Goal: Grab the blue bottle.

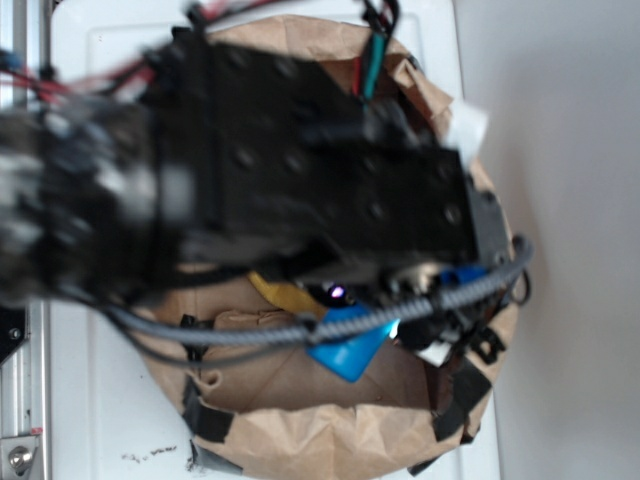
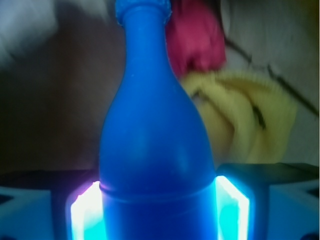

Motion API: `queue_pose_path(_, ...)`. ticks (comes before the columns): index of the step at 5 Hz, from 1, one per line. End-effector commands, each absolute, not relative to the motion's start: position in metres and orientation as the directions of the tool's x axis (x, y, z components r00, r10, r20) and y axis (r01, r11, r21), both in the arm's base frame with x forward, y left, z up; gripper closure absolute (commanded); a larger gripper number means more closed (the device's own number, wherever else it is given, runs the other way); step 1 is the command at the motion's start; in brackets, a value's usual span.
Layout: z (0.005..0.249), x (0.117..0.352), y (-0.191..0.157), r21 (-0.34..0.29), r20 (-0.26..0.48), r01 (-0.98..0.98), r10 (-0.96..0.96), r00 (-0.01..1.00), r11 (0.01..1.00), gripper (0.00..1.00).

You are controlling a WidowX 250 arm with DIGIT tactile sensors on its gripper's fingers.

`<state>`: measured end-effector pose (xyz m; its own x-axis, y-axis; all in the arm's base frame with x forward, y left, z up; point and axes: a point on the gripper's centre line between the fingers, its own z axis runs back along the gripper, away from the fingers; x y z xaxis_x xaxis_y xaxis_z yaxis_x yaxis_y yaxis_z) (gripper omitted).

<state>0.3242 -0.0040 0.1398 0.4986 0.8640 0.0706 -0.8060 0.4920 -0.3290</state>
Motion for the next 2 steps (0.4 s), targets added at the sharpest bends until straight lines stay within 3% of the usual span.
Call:
queue_pose_path(1,0.225,0.289,0.041,-0.372,0.168,-0.708,0.794,0.585,0.600,1.00)
queue_pose_path(2,0.231,0.270,0.038,-0.383,0.254,-0.674,0.774,0.581,0.631,1.00)
